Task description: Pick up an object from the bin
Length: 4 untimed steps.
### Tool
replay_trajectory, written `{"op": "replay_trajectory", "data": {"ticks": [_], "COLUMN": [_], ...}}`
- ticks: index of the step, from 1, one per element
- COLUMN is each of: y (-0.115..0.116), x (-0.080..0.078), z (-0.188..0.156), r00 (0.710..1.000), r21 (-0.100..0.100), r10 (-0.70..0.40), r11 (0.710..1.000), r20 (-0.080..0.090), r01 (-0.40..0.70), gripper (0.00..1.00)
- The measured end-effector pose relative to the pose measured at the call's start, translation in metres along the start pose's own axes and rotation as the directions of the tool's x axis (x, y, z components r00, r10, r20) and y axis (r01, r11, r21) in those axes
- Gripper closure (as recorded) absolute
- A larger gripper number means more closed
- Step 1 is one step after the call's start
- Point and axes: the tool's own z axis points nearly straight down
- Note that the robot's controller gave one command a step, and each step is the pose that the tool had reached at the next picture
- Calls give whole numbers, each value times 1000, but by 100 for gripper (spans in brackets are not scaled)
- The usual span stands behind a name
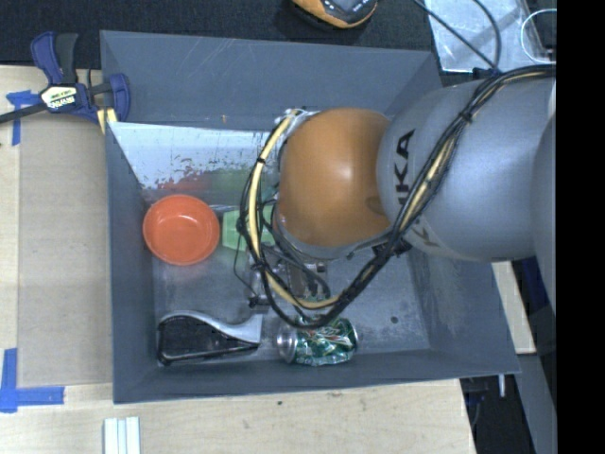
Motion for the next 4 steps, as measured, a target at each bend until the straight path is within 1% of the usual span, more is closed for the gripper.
{"op": "replay_trajectory", "data": {"ticks": [1,2,3,4], "y": [0,36,21,17], "x": [0,-22,0,-14], "z": [0,64,90,51], "r00": [1000,980,992,966], "r21": [0,0,1,0], "r10": [0,-197,-124,-260], "r11": [1000,980,992,966], "r20": [0,7,15,14], "r01": [0,197,124,260], "gripper": [100,100,100,100]}}
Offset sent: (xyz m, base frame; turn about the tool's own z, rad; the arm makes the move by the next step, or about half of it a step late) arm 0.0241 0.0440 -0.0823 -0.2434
